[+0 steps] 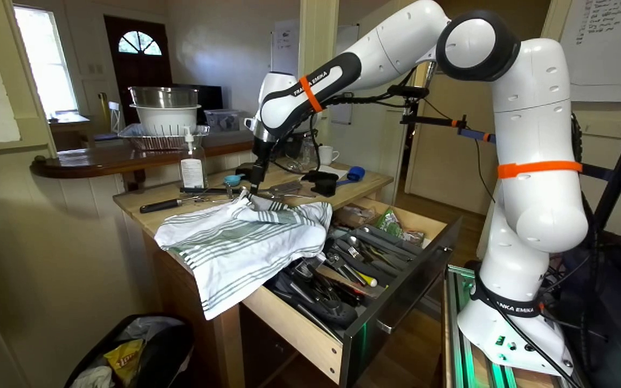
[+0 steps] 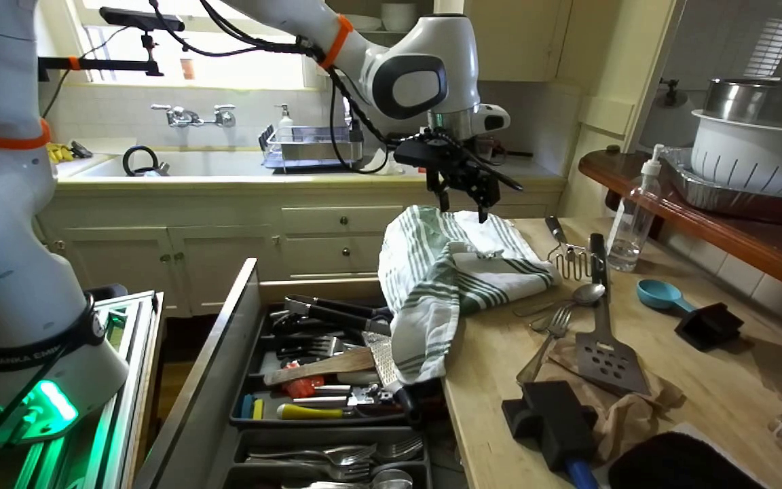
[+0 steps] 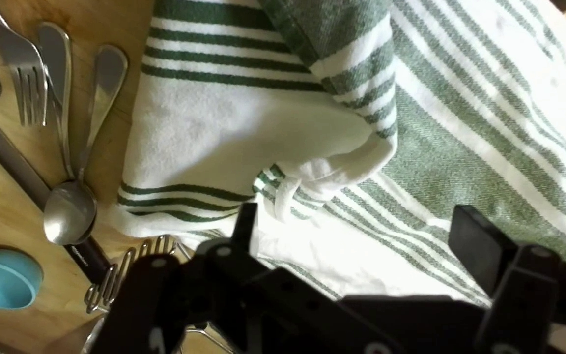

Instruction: Unfold the towel slightly on the table

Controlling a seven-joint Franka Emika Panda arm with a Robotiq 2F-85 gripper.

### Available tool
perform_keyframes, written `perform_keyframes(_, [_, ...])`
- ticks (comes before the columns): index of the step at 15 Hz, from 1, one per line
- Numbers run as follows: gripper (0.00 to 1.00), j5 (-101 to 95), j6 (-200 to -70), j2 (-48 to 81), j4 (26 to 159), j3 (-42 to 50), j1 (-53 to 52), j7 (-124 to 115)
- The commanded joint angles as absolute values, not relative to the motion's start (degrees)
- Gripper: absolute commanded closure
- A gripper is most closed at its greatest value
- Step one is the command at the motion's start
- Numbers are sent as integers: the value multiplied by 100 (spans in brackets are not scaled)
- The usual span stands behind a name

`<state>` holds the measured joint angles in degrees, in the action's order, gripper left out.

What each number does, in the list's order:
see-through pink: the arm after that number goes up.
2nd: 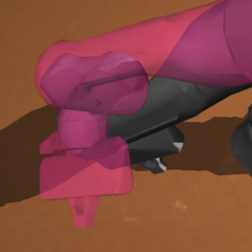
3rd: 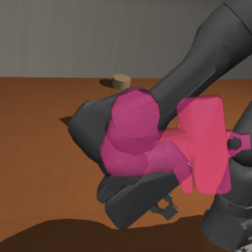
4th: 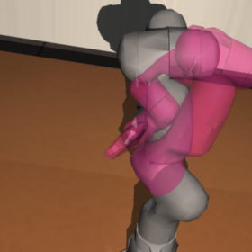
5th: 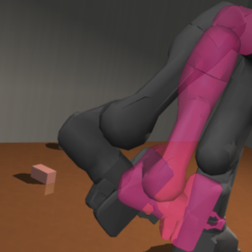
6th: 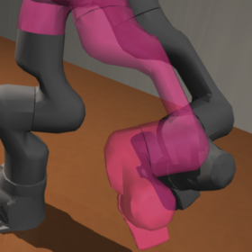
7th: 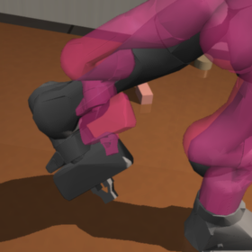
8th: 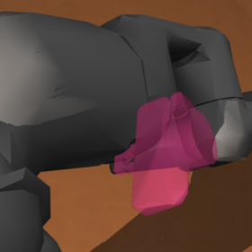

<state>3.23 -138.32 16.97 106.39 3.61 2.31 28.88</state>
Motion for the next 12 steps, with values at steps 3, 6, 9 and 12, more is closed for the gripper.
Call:
perform_keyframes(3, [0,-639,-14136,1933,10585,417,232,2209])
perform_keyframes(6, [0,-1390,-14266,2233,10449,579,109,1422])
perform_keyframes(9, [0,-1413,-14261,2489,10279,511,111,953])
perform_keyframes(12, [0,-1151,-14123,2654,10092,408,117,640])
